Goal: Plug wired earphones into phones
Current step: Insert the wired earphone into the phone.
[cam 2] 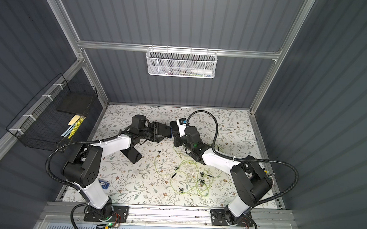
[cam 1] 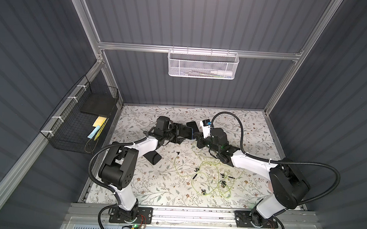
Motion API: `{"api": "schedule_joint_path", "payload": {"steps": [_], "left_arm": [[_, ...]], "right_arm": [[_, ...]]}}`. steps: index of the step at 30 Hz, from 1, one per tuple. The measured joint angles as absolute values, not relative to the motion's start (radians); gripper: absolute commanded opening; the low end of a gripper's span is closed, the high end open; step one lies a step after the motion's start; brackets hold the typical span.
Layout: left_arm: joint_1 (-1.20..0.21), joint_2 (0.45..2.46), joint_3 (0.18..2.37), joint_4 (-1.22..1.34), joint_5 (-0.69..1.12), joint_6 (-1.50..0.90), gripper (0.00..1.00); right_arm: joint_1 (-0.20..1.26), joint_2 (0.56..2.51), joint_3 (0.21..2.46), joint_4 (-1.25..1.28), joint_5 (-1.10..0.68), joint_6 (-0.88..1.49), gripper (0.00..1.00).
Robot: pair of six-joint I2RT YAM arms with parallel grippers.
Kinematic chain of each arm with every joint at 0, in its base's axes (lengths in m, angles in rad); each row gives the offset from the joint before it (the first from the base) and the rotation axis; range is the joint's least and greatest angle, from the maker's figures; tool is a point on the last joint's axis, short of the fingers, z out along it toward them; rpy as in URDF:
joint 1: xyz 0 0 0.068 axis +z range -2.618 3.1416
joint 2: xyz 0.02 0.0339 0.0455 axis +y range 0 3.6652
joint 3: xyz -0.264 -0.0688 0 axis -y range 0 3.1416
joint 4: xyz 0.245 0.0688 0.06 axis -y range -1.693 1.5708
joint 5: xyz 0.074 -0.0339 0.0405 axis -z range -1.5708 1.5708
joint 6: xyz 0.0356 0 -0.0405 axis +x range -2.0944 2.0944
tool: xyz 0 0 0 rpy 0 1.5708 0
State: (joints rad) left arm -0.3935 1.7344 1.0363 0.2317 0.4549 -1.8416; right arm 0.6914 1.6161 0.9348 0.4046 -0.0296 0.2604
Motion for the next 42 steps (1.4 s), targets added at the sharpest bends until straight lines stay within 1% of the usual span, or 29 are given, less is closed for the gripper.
{"api": "schedule_joint_path", "payload": {"steps": [16, 28, 42], "left_arm": [[-0.4, 1.734, 1.035, 0.218, 0.401, -1.854, 0.0], [-0.4, 1.734, 1.035, 0.211, 0.367, -1.872, 0.0], [-0.402, 1.735, 1.035, 0.21, 0.323, -1.888, 0.0]], "right_arm": [[0.769, 1.654, 1.003, 0.327, 0.148, 0.231, 0.0], [0.776, 1.688, 1.022, 0.347, 0.161, 0.231, 0.0], [0.785, 1.737, 1.067, 0.352, 0.136, 0.235, 0.0]]}}
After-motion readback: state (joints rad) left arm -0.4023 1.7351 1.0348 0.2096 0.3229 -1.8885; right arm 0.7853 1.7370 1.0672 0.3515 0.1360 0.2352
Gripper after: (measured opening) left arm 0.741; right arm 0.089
